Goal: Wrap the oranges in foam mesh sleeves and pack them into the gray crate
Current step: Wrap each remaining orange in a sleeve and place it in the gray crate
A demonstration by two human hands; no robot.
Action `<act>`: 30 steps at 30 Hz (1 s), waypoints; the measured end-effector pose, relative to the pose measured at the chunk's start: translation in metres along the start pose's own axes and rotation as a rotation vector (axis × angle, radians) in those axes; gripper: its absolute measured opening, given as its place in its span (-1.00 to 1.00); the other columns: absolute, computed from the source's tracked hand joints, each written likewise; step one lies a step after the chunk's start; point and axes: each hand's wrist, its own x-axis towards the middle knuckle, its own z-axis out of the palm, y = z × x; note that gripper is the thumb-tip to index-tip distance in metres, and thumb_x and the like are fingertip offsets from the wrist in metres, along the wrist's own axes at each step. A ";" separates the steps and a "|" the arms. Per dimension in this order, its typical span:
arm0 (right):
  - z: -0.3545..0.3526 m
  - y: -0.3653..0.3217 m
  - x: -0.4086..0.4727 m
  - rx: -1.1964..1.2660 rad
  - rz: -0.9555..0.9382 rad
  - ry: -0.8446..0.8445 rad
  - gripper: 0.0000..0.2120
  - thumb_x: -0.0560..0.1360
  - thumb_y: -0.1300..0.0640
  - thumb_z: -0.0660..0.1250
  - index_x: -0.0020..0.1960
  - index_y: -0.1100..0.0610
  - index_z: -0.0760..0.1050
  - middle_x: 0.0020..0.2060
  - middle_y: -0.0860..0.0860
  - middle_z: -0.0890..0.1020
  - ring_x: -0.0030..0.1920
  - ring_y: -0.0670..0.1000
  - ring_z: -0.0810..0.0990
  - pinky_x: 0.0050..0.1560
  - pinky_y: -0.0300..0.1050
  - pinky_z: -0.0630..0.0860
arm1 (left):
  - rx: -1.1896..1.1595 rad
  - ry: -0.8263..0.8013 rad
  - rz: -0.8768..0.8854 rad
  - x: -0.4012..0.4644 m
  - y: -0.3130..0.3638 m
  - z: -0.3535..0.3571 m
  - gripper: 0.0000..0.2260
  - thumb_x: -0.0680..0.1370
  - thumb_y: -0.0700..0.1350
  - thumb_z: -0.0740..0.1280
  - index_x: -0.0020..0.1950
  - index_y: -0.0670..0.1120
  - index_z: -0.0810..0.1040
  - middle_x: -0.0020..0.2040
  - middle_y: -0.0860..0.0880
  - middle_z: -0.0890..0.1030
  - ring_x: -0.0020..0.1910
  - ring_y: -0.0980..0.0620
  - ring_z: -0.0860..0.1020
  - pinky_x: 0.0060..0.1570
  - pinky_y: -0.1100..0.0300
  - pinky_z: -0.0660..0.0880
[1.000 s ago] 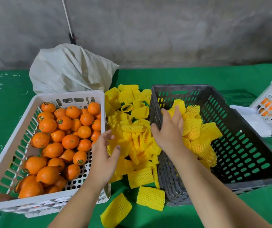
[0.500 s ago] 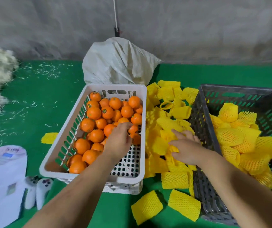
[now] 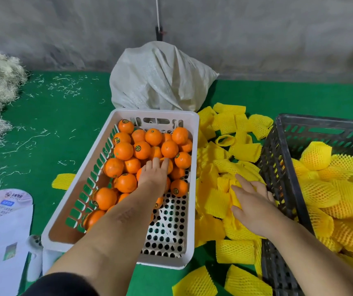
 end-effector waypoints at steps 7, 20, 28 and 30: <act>0.002 -0.003 -0.005 -0.026 0.027 -0.204 -0.79 0.63 -0.09 0.25 0.24 -0.23 0.52 0.65 -0.01 -0.24 0.61 0.17 -0.21 0.53 0.14 0.00 | -0.126 0.084 -0.023 0.011 0.005 -0.002 -0.36 0.64 -0.05 0.39 0.63 -0.01 0.13 0.50 -0.15 0.30 0.38 -0.27 0.43 0.40 -0.08 0.40; -0.007 -0.005 -0.009 -0.120 0.102 -0.298 -0.55 0.65 -0.16 0.17 0.52 -0.11 0.36 0.66 -0.01 -0.18 0.62 0.20 -0.19 0.55 0.15 -0.02 | -1.058 0.221 -0.074 -0.052 0.019 -0.030 -0.33 0.56 0.07 0.53 0.60 0.03 0.32 0.37 -0.03 0.38 0.37 -0.10 0.44 0.28 0.09 0.46; -0.021 -0.012 -0.010 0.199 0.043 0.364 -0.73 0.62 0.00 0.34 0.31 -0.02 0.57 0.35 -0.07 0.53 0.35 0.09 0.41 0.33 0.12 0.34 | -1.947 0.284 0.062 -0.151 0.088 -0.073 -0.43 0.47 0.29 0.52 0.43 0.14 0.54 0.18 0.04 0.67 0.03 0.07 0.68 0.02 0.20 0.63; -0.026 -0.010 -0.015 0.327 0.001 0.600 -0.83 0.57 0.17 0.43 0.14 0.04 0.66 0.11 -0.02 0.66 0.15 0.11 0.56 0.18 0.16 0.51 | -1.935 0.179 0.108 -0.159 0.103 -0.072 -0.40 0.42 0.33 0.52 0.40 0.17 0.56 0.20 0.06 0.68 0.06 0.09 0.69 0.02 0.21 0.63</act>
